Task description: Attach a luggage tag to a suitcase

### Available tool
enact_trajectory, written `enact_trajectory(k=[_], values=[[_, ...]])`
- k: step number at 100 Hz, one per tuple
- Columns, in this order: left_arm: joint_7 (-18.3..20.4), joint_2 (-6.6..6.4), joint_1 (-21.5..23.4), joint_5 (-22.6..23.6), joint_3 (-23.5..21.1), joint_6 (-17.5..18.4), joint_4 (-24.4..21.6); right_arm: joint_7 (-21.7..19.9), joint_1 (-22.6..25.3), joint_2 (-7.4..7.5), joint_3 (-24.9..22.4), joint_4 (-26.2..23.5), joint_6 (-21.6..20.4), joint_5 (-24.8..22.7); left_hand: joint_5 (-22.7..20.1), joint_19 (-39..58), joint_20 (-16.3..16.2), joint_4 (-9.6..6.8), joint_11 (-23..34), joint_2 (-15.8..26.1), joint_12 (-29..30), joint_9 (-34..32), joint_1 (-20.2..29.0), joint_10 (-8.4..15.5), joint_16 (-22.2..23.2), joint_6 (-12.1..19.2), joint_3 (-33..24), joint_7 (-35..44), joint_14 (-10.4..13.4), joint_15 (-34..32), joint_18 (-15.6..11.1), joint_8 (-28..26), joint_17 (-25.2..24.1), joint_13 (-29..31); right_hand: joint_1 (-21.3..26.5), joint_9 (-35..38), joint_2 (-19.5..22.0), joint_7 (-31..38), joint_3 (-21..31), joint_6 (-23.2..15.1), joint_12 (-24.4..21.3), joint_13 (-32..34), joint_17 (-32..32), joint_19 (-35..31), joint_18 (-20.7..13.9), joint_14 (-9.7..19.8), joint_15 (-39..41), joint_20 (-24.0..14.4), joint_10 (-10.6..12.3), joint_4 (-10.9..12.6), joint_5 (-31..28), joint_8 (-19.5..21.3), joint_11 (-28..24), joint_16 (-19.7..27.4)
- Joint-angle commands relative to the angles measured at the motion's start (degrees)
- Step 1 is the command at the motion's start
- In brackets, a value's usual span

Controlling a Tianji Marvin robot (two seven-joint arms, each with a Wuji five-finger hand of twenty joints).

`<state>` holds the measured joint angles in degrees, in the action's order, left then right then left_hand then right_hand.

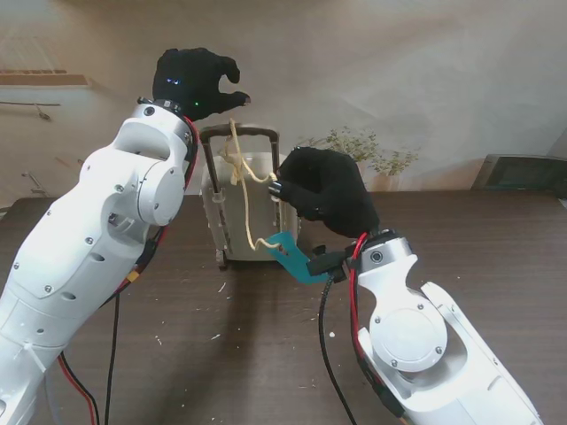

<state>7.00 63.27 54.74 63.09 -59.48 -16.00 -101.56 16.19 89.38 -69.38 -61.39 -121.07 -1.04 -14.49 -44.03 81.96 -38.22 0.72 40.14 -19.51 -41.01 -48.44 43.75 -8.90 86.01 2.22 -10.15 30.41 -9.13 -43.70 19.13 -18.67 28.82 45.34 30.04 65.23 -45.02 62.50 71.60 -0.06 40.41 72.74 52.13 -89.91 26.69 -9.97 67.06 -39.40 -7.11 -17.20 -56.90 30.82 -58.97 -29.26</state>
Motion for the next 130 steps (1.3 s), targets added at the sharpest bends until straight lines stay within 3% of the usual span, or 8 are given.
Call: enact_trajectory(k=[1,14,39,49,71,97,114,130], values=[[0.2,-0.06,0.1,0.1,-0.3,0.0,-1.3,-0.6,0.1,-0.05,0.1,-0.1,0.2,0.2,0.9,-0.4,0.7,0.24,-0.5,-0.8,-0.9,1.9,-1.2,0.4,0.7,-4.9,-1.2,-0.6,1.3,-0.6,-2.8,-0.9,-0.8,-1.5,2.2,-1.1,0.4,1.9,1.9,-2.2,0.1,2.2,-0.1,-2.5,-0.5,0.6,-0.1,-1.0,-0.3,-0.9,1.5,0.7,-1.5,0.3],[-0.3,0.04,1.9,-0.2,-1.1,-0.4,-4.3,-0.6,0.1,-0.06,0.2,-0.1,0.2,0.2,1.3,-0.1,0.3,0.17,-0.9,0.0,-0.6,2.3,-0.5,0.3,0.5,-5.0,-1.3,0.9,0.9,0.0,-2.9,-2.0,-1.8,-2.0,2.2,-1.1,0.4,1.9,1.9,-2.2,0.1,2.2,-0.1,-2.5,-0.5,0.6,-0.1,-1.0,-0.3,-0.9,1.5,0.7,-1.5,0.3],[2.9,-0.4,11.8,2.0,-5.7,-1.5,-17.1,-0.7,-0.1,-0.1,0.0,0.0,0.7,0.6,1.9,1.3,-1.4,-0.08,-1.8,1.5,-0.1,2.9,0.9,0.3,0.2,-4.5,0.8,4.2,0.7,1.0,-4.0,-5.0,-3.3,-3.0,2.3,-1.2,0.6,1.9,1.7,-2.1,0.1,2.1,-0.2,-2.4,-0.5,0.6,-0.3,-1.0,-0.3,-0.8,1.6,0.7,-1.5,0.4],[0.8,-0.31,17.1,2.2,-7.7,-1.4,-21.1,-0.7,-0.2,-0.12,0.0,-0.1,0.8,0.7,2.1,2.0,-1.9,-0.19,-1.5,0.6,-0.3,2.4,3.1,0.4,0.4,-3.5,1.9,7.3,0.7,0.6,-4.2,-7.3,-2.8,-2.5,2.4,-1.2,0.7,1.9,1.6,-2.2,0.1,2.2,-0.3,-2.4,-0.5,0.5,-0.3,-1.0,-0.3,-0.8,1.6,0.7,-1.5,0.4],[-7.9,0.18,30.8,2.1,-11.3,-0.6,-27.7,-1.0,-0.3,-0.06,0.0,0.0,1.1,0.7,3.2,3.8,-2.5,-0.64,0.0,-0.7,-0.9,0.5,7.1,0.6,1.1,-0.6,3.3,18.8,0.8,-1.1,-4.2,-11.8,-1.5,-1.1,2.4,-1.3,0.8,1.9,1.4,-2.1,0.1,2.2,-0.4,-2.4,-0.5,0.4,-0.4,-1.0,-0.4,-0.8,1.7,0.7,-1.4,0.5],[-12.3,0.4,42.0,1.5,-13.5,-0.8,-30.3,-1.0,-1.0,-0.17,0.7,0.0,2.0,0.7,2.7,4.1,-2.6,-0.89,0.0,0.7,-0.8,-0.3,8.0,0.0,1.0,-0.7,4.1,20.3,0.0,-1.2,-3.8,-10.2,-1.2,-0.4,2.5,-1.2,0.7,1.9,1.4,-2.0,0.1,2.2,-0.5,-2.3,-0.5,0.4,-0.3,-1.1,-0.4,-0.7,1.7,0.6,-1.4,0.5],[-14.0,0.52,44.6,-0.2,-12.8,-0.8,-28.9,-1.2,-1.5,-0.17,1.3,-0.5,2.1,0.4,-0.6,3.9,-2.7,-0.76,-0.3,2.5,-0.7,-0.6,10.8,-0.5,0.5,-0.7,5.0,13.9,-1.0,-0.4,-3.1,-3.0,-1.4,0.0,2.5,-1.2,0.7,1.8,1.4,-2.1,0.1,2.2,-0.5,-2.3,-0.4,0.5,-0.3,-1.1,-0.4,-0.7,1.7,0.6,-1.4,0.4],[-14.2,0.52,45.3,-1.1,-11.2,-1.7,-27.5,-1.3,-1.8,-0.14,1.6,-0.8,2.2,0.0,-1.9,3.6,-2.7,-0.68,-0.6,4.3,-0.6,-0.5,12.0,-0.6,0.2,-3.0,5.7,7.1,-1.5,0.1,-2.8,1.7,-1.7,0.0,2.4,-1.2,0.8,1.9,1.4,-2.1,0.1,2.2,-0.5,-2.4,-0.5,0.5,-0.4,-1.1,-0.4,-0.7,1.6,0.6,-1.4,0.5]])
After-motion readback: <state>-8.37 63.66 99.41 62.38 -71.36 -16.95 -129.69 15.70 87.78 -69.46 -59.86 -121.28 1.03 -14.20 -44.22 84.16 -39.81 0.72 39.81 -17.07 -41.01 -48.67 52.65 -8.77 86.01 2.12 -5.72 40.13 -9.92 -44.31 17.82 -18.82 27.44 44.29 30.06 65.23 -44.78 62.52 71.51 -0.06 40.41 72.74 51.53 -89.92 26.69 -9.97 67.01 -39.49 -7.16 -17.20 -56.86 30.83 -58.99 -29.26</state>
